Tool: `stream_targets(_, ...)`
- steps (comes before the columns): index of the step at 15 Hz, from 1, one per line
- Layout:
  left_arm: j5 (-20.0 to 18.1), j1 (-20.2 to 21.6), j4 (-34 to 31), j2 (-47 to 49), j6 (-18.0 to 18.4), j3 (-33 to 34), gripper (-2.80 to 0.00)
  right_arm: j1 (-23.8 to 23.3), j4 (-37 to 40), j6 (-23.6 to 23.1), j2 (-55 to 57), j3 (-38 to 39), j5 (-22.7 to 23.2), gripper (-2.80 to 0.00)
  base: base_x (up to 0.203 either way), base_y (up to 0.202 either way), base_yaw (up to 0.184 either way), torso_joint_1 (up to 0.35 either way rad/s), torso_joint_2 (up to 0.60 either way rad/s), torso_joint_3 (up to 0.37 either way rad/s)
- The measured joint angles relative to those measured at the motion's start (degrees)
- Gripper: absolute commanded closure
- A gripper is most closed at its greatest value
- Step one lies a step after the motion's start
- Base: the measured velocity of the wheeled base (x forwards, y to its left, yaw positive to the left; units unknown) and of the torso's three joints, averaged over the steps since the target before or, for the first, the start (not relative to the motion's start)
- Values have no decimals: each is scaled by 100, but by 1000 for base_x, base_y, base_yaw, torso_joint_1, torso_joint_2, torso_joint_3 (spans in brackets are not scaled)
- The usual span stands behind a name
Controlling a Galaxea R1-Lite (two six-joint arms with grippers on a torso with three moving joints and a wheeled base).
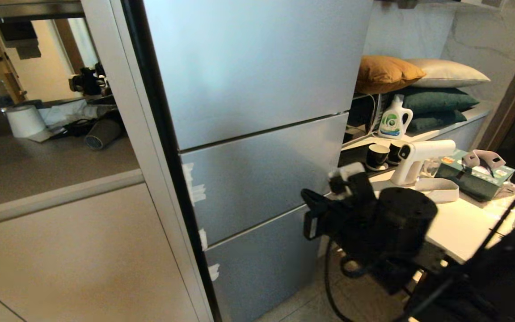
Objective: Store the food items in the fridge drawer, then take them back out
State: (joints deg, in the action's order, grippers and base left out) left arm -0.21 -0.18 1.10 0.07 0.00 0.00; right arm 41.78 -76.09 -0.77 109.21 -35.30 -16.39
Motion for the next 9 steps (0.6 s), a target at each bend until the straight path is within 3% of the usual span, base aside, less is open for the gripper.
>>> stream_targets(5,2,-4,2,0,0,0,0,-218,-325,-27,-2348,2397,-939,0,0,0,0,0,0,0)
stream_targets(9,0,2,2,0,0,0,0,-700,885,86,-4673,3201,-1185,0,0,0,0,0,0,0)
